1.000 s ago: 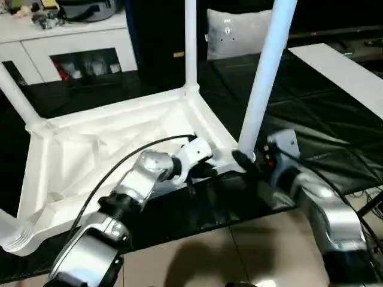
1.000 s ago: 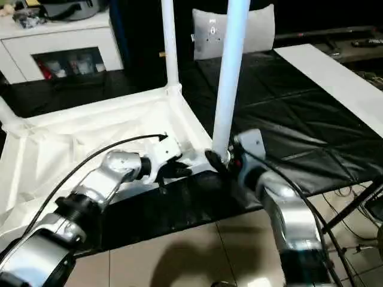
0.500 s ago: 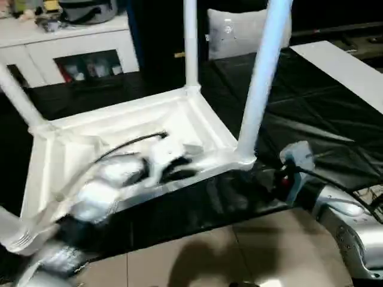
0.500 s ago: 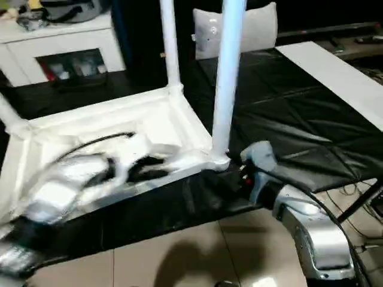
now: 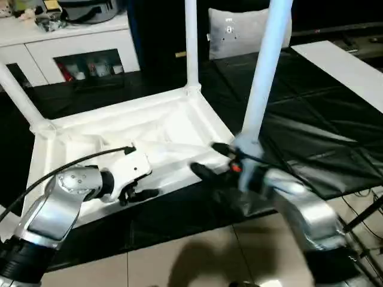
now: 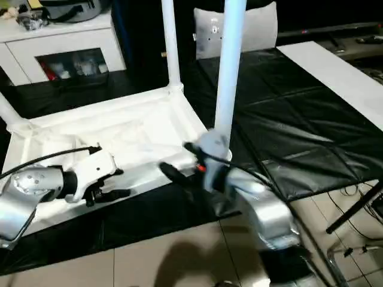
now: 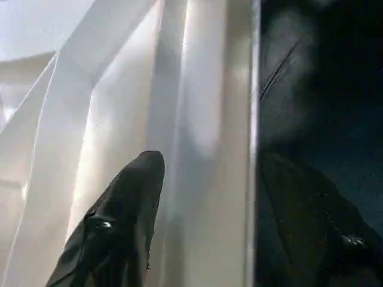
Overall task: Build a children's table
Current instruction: Rotate leg to tighten, then rotate table base
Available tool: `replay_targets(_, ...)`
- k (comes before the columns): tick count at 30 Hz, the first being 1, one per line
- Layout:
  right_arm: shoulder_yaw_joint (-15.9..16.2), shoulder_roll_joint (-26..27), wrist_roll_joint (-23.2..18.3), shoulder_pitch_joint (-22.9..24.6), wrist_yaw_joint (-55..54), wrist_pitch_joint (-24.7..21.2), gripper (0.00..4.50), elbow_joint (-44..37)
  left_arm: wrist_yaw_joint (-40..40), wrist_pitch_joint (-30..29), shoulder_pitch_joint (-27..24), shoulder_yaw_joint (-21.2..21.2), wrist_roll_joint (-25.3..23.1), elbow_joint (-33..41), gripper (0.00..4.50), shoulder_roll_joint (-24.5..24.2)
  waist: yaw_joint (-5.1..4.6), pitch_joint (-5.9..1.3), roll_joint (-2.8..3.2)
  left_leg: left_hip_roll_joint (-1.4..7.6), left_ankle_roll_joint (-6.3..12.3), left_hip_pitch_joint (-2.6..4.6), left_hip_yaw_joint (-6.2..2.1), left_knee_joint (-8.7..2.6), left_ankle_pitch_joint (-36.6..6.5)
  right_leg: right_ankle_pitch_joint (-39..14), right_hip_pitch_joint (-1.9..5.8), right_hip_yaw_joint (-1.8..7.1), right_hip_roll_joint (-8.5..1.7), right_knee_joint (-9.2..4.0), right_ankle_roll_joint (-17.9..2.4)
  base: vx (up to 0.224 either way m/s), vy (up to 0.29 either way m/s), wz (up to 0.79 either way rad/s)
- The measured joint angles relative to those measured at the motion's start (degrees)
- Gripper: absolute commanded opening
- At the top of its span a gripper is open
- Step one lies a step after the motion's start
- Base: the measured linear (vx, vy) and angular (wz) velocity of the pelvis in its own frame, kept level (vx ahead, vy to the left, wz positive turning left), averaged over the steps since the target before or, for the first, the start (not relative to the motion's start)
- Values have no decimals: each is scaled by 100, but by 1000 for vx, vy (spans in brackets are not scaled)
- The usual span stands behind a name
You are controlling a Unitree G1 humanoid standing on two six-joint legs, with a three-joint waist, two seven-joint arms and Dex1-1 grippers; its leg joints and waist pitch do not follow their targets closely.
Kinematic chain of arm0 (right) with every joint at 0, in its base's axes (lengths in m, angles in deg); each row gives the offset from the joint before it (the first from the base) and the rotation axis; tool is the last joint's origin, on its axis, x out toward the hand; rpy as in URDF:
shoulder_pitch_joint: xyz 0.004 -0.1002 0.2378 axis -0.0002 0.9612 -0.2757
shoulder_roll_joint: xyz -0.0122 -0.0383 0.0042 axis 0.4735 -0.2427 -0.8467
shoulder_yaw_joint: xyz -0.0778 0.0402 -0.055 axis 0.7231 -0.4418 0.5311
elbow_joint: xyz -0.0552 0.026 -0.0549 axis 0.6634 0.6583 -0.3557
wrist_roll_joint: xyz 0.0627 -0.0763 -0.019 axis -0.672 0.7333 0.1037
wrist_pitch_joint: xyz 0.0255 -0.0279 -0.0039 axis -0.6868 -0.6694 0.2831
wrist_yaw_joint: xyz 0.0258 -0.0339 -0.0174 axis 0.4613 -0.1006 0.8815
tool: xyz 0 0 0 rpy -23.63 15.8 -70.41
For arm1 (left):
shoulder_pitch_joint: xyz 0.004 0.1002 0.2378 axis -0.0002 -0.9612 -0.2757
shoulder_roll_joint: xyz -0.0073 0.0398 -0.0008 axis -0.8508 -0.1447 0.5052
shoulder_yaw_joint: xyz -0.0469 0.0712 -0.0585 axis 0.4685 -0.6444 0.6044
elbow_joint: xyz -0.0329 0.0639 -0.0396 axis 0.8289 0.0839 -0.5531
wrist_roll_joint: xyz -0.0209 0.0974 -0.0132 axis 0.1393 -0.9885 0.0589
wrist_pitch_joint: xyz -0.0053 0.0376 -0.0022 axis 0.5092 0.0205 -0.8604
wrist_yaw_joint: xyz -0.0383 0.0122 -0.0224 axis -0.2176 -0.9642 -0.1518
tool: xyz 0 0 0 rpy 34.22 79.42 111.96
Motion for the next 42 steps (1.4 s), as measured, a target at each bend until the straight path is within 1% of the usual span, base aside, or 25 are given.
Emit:
replay_targets(2, 7, 198, -15, -136, -46, 90, 450, 245, -24, -35, -67, -3, -29, 37, 294, -39, -6, 0, -4, 0, 0, 1, 3, 0, 0, 0, 0, 4, 0, 1, 0, 0, 0, 0)
replay_targets(4, -31, 476, -1, -326, -199, 383, 450, 673, -41, -135, -217, -18, -30, 153, 294, -70, -25, 0, -3, 0, -1, 0, 9, 0, 0, 0, -2, 11, 0, 8, -1, 0, 0, 0)
replay_targets(6, -66, 613, 47, -471, -413, 557, 450, 913, -44, -210, -250, -75, -30, 262, 294, -70, -24, 1, -5, 0, -4, 2, 9, 1, 2, 1, -3, 12, 0, 13, -2, 0, 0, 0)
replay_targets(8, -161, 679, 110, -598, -622, 615, 450, 1141, -64, -248, -251, -77, -30, 307, 294, -77, -9, 1, -5, 0, -7, 11, 9, 2, 4, 1, -2, 14, 0, 16, -2, 0, 0, 0)
replay_targets(10, -245, 707, 298, -680, -1110, 769, 450, 1438, -123, -249, -255, -78, -37, 311, 294, -83, -3, 0, -12, 0, -10, 9, 11, 3, 5, 1, -1, 18, 0, 22, -2, 0, 0, 0)
replay_targets(12, -373, 678, 460, -702, -1454, 891, 450, 1701, -137, -249, -282, -79, -41, 311, 294, -86, -6, 0, -12, -2, -13, 12, 14, 3, 7, 2, -3, 21, 0, 22, -3, 0, 0, 0)
replay_targets(14, -381, 665, 550, -714, -1606, 901, 450, 1815, -164, -249, -303, -95, -45, 311, 294, -89, -10, 0, -12, -2, -13, 11, 17, 3, 7, 1, -3, 24, 0, 25, -2, 0, 0, 0)
replay_targets(18, -517, 672, 541, -792, -1734, 916, 450, 2029, -199, -249, -368, -119, -48, 312, 294, -92, 0, 0, -12, -2, -12, 12, 18, 11, 7, 1, -3, 27, 0, 36, -2, 0, 0, 0)
replay_targets(20, -604, 660, 554, -868, -1876, 1061, 450, 2232, -248, -246, -367, -120, -30, 313, 294, -90, 18, 0, -12, -2, -12, 13, 18, 23, 7, 1, -4, 30, -2, 46, -2, 0, 0, 0)
replay_targets(24, -889, 631, 542, -1009, -2154, 1159, 450, 2554, -293, -247, -356, -120, -25, 312, 294, -58, 55, 3, -17, -10, -12, 55, 29, 32, 7, -1, -4, 65, -2, 70, 0, 0, 0, 0)
replay_targets(29, -1115, 518, 531, -1088, -2274, 1254, 450, 2759, -400, -178, -315, -166, -40, 224, 294, 6, 106, 5, -21, -14, -12, 79, 46, 31, 7, -3, -4, 94, 0, 84, 4, 0, 0, 0)
replay_targets(34, -1264, 418, 514, -1197, -2296, 1302, 450, 2892, -662, 180, -84, -338, -175, -186, 294, 218, 113, 9, -27, -21, -12, 83, 50, 32, 8, -3, -4, 132, 13, 86, 4, 0, 0, 0)
replay_targets(40, -1350, 292, 511, -1196, -2314, 1352, 450, 2901, -879, 480, 147, -445, -283, -546, 294, 352, 115, 11, -32, -19, -11, 80, 50, 30, 8, -4, -9, 135, 20, 86, 5, 0, 0, 0)
replay_targets(42, -1384, 229, 504, -1194, -2313, 1352, 450, 2902, -914, 640, 284, -529, -325, -728, 294, 391, 133, 14, -35, -19, -11, 78, 50, 31, 8, -4, -10, 135, 20, 86, 5, 0, 0, 0)
